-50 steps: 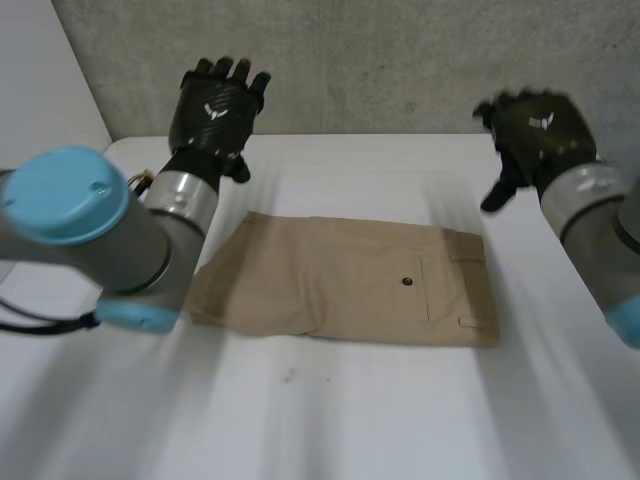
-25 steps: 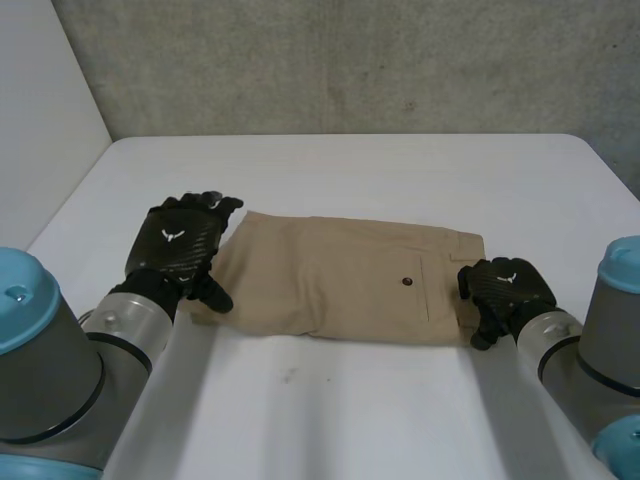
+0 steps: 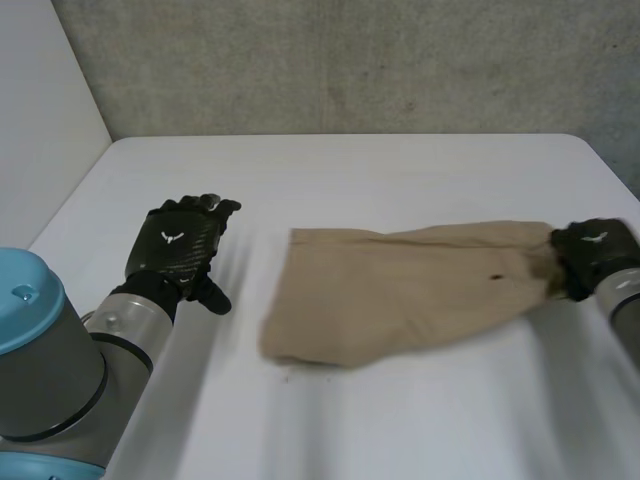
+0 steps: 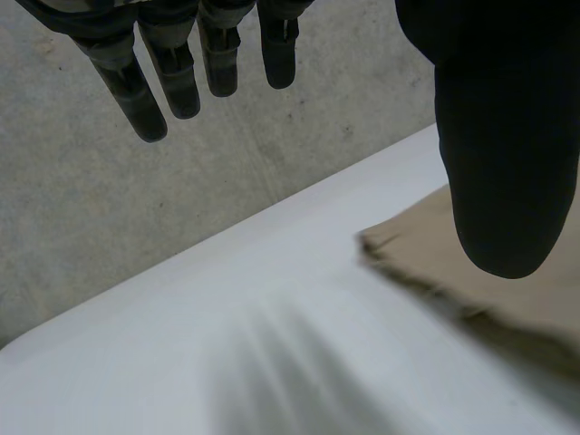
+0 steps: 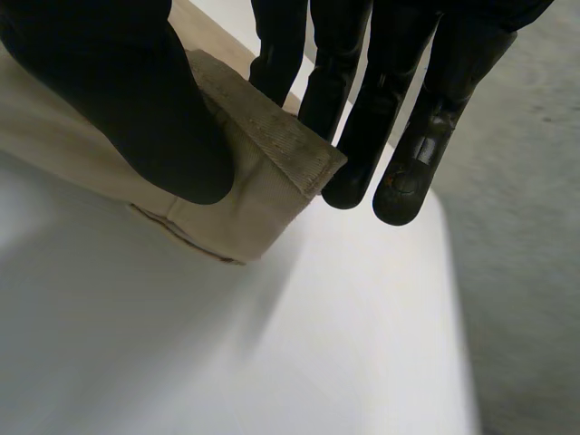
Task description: Fold the shorts.
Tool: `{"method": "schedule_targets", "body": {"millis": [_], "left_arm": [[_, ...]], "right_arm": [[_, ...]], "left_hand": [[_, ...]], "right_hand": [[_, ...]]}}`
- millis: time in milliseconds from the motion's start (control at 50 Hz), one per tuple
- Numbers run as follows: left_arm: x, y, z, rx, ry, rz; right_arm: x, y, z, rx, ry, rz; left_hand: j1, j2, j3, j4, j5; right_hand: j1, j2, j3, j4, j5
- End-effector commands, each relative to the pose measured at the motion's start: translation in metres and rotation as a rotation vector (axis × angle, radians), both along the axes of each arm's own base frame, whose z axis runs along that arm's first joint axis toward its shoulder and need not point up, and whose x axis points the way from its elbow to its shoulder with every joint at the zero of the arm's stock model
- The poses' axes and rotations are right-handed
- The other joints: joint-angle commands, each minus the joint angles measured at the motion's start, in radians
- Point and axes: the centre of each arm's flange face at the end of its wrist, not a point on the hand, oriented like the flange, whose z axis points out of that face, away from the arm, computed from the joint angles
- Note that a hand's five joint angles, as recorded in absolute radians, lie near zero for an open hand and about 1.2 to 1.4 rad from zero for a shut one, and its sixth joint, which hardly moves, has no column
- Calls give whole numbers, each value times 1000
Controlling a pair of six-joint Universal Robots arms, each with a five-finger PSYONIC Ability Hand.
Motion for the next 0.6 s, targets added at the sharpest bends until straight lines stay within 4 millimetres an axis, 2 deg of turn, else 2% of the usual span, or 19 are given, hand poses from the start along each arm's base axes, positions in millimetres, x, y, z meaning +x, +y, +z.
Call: {"method": "schedule_targets", "body": {"millis": [20,60,160,180,240,280,320,360,380,420,460,500,540,560,600], "left_arm": [[0,1,1,-2,0,-3],[-1,1,1,-4,1,-3],[0,1,0,-1,-1,-1],[0,1,0,-1,-1,-1],[0,1,0,-1,-1,-1],[0,0,0,-1,-1,0],[1,0,0,-2,-2,2],[0,0,0,-2,-4,0],[0,1,0,-2,-3,-3],[-1,1,1,-4,-3,-6],[-1,1,1,-6,-3,-6],[-3,-1,3,-16,0,-9],[-3,-2,5,-22,4,-9],[-4,-3,8,-34,8,-11],[-10,-10,21,-76,33,-23]], "right_arm": [[-4,-16,28,-69,134,26],[36,-10,51,-146,81,128],[90,12,71,-210,9,276],[113,28,73,-216,-7,350],[148,59,66,-200,-13,485],[188,108,39,-128,-6,703],[202,136,18,-68,6,841],[203,146,5,-29,15,896],[203,149,1,-14,17,915],[202,153,-3,1,20,938],[200,155,1,-3,18,946],[200,157,7,-15,4,944],[198,155,23,-58,-23,929],[198,155,24,-58,-23,929],[188,139,44,-90,-85,848]], "left_hand": [[-24,-26,-39,-30,-46],[-24,-26,-39,-30,-46],[-24,-26,-39,-30,-46],[-24,-26,-39,-30,-46],[-24,-26,-39,-30,-46],[-24,-26,-39,-30,-46],[-24,-26,-39,-30,-46],[-24,-26,-39,-30,-46],[-24,-26,-39,-30,-46],[-24,-26,-39,-30,-46],[-24,-26,-39,-30,-46],[-24,-26,-39,-30,-46],[-24,-26,-39,-30,-46],[-24,-26,-39,-30,-46],[-23,-25,-38,-29,-45]], "right_hand": [[474,223,240,206,278],[474,223,240,206,278],[474,223,240,206,278],[474,223,240,206,278],[474,223,240,206,278],[474,223,240,206,278],[474,223,240,206,278],[474,223,240,206,278],[379,128,145,111,184],[10,-241,-224,-258,-186],[-471,-722,-705,-739,-667],[-692,-943,-926,-960,-888],[-747,-999,-982,-1016,-943],[-747,-999,-982,-1016,-943],[-747,-999,-982,-1016,-943]]}}
